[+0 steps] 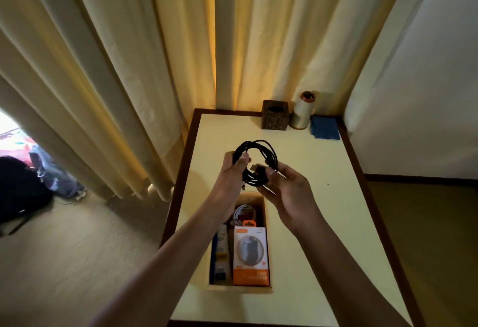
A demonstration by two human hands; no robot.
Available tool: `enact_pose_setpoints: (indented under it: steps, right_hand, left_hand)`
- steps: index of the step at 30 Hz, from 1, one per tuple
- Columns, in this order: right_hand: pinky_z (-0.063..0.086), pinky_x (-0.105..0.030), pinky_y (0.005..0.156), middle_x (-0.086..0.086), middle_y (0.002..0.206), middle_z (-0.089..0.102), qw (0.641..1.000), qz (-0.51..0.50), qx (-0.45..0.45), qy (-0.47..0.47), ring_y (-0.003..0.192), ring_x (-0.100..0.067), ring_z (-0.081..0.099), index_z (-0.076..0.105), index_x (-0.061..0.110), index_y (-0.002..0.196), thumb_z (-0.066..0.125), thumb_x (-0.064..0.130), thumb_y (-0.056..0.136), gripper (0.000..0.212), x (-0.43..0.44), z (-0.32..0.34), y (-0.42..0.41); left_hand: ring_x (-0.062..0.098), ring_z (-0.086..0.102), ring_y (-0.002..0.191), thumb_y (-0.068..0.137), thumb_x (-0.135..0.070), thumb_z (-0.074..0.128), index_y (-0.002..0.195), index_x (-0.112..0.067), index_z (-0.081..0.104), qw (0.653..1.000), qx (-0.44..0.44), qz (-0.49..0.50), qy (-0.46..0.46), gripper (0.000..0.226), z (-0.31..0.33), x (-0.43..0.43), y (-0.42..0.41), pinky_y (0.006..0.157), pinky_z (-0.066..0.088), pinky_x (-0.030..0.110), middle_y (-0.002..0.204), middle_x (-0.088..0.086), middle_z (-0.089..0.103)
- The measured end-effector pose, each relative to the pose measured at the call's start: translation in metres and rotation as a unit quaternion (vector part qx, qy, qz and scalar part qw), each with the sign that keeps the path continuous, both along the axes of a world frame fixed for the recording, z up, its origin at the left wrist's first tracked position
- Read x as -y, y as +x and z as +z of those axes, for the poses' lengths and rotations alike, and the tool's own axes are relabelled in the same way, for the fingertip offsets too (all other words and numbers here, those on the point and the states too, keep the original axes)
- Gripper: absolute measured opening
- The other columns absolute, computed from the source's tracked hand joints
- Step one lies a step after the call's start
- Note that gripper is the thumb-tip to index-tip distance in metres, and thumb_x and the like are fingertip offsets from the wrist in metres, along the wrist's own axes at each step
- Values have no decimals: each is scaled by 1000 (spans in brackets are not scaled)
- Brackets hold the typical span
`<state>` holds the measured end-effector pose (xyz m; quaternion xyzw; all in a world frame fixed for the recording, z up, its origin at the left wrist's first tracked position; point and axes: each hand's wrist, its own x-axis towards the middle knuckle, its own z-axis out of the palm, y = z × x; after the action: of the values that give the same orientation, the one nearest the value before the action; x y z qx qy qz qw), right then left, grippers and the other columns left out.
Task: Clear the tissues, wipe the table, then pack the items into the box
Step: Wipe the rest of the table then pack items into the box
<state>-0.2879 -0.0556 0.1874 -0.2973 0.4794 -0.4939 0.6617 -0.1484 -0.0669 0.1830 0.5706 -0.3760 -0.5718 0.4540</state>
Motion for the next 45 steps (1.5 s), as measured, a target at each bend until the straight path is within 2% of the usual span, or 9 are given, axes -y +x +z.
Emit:
enact_pose_setpoints:
  steps: [4,9,13,17,21,25,30,38,45]
  right_hand:
    - [62,-35,81,-3,99,79,981,-5,-189,-29,93,-17,77,69,17,114,61,7,99,19,5,-24,-1]
    - [57,-31,89,6,102,77,840,96,-514,-147,97,-11,72,71,22,111,67,14,97,17,17,-60,-5]
    - [56,-30,82,2,107,76,743,177,-615,-194,98,-18,71,68,21,119,63,4,95,30,28,-81,1]
    - [54,-37,82,-2,112,71,620,295,-694,-214,103,-25,65,60,23,128,62,1,86,47,37,-101,16]
    - [51,-38,80,-8,113,69,560,364,-715,-209,106,-29,63,58,21,133,61,-2,87,51,45,-115,29]
    - [51,-39,85,-15,120,68,536,405,-720,-174,110,-34,63,60,18,135,59,-2,90,50,57,-129,31]
    - [51,-39,93,-12,126,68,522,429,-719,-166,117,-32,63,66,11,128,61,0,91,39,54,-141,36]
    - [55,-38,71,-11,108,69,462,432,-748,-201,97,-31,68,60,13,124,65,9,93,32,46,-144,35]
    - [47,-31,71,-11,127,57,499,365,-760,-199,97,-27,65,55,13,136,67,4,92,46,34,-137,31]
  left_hand:
    - [27,66,106,105,-34,56,126,-9,55,998,-8,-19,66,33,-32,-6,9,87,51,38,122,21,65]
    - [10,66,96,100,-34,66,126,-16,53,995,71,-35,65,34,-66,-23,32,77,56,27,109,-6,65]
    - [17,60,112,90,-44,69,110,-41,54,978,192,-23,79,25,-102,-38,61,96,54,53,116,-12,58]
    - [19,52,118,86,-52,67,130,-41,46,959,264,-30,103,50,-132,-57,81,103,46,55,121,-11,51]
    - [19,56,116,93,-36,69,147,-33,39,959,235,-61,146,62,-149,-67,86,93,52,42,133,-2,54]
    - [20,54,121,101,-31,61,155,-27,33,959,195,-126,161,61,-162,-73,88,74,46,24,138,3,53]
    - [19,53,125,105,-28,55,152,-26,41,964,178,-142,138,50,-167,-80,93,79,46,23,135,1,55]
    - [17,57,123,105,-38,54,157,-30,36,966,177,-158,108,56,-175,-88,99,94,51,34,137,-2,55]
    - [16,58,121,104,-41,55,158,-34,35,969,170,-143,111,57,-184,-90,99,107,48,46,140,0,53]
